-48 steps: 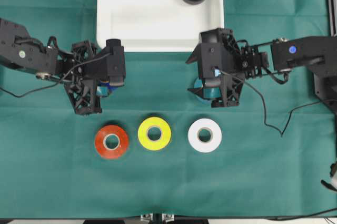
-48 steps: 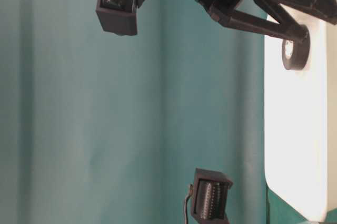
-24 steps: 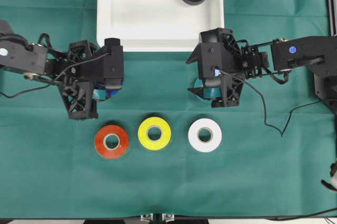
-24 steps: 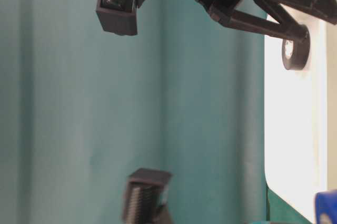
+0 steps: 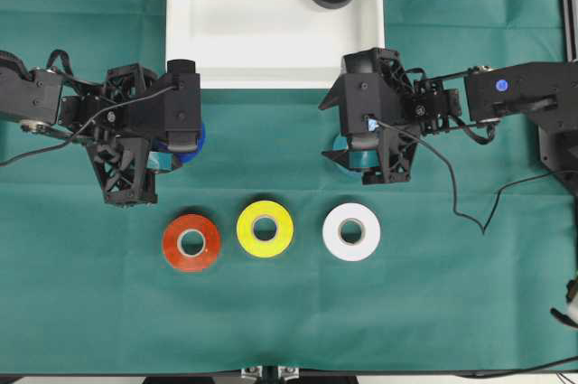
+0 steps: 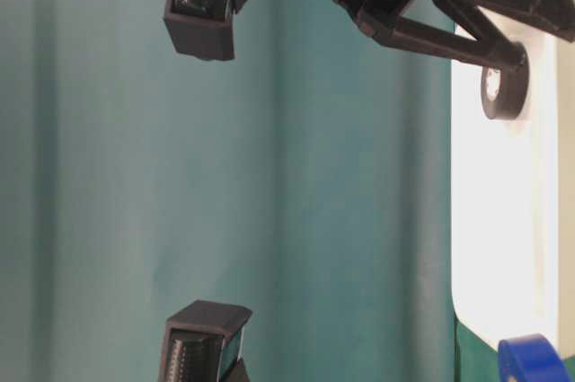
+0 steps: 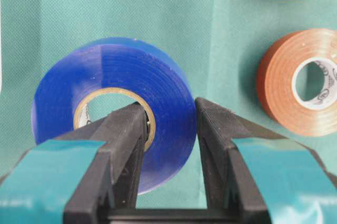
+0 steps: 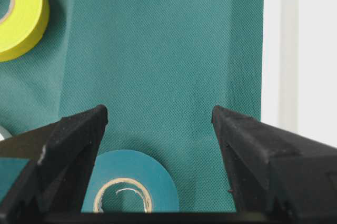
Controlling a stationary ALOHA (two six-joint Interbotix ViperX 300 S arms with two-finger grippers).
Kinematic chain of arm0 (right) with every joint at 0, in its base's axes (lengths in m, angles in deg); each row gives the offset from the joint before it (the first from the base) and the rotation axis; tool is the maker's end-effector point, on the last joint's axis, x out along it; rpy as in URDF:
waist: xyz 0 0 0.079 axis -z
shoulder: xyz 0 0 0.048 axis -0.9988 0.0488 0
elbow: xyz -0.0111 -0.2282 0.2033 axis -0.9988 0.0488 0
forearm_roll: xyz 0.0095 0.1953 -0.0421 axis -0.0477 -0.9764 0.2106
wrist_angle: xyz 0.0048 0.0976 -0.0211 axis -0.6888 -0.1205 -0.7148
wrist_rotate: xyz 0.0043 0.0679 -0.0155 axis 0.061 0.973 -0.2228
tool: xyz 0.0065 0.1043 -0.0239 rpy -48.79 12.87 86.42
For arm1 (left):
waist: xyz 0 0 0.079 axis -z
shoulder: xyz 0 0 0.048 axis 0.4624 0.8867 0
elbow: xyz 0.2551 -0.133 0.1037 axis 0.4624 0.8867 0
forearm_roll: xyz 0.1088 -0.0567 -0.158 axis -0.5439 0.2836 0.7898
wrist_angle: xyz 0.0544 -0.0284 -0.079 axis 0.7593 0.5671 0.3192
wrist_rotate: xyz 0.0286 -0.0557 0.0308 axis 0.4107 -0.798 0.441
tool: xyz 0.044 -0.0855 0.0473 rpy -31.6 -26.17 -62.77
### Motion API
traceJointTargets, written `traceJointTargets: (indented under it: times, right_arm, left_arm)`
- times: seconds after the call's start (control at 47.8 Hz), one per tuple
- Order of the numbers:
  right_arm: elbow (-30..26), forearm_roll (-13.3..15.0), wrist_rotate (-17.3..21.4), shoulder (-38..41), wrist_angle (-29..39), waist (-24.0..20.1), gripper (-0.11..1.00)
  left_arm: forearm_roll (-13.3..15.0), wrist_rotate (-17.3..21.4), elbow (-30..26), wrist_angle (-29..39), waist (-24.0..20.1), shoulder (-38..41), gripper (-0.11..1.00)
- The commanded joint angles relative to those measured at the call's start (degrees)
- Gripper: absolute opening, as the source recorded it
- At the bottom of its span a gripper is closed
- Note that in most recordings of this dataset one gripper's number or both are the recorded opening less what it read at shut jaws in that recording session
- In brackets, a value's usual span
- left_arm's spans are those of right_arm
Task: Put the tape alternately from left to right into the white case.
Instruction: 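Lift the blue tape roll and place it in the white case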
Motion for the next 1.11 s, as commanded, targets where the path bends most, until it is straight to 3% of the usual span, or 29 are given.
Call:
traceJointTargets:
  times: [0.0, 0.523, 1.087]
  right_arm:
    - [-0.7, 0.18, 0.0, -0.88, -0.44, -0.18, 0.84]
    - [-0.62, 0.09, 0.0, -0.97, -1.14, -0.18, 0.84]
    - [-0.35, 0.09, 0.0, -0.97, -2.11, -0.18, 0.84]
  left_arm:
    - [-0.09, 0.0, -1.49, -0.79, -1.23, -1.23, -0.03]
    - [-0.18, 0.09, -1.49, -6.77, -15.12, 0.26, -0.03]
    - [-0.26, 0.26, -6.68, -11.16, -24.52, 7.47, -0.03]
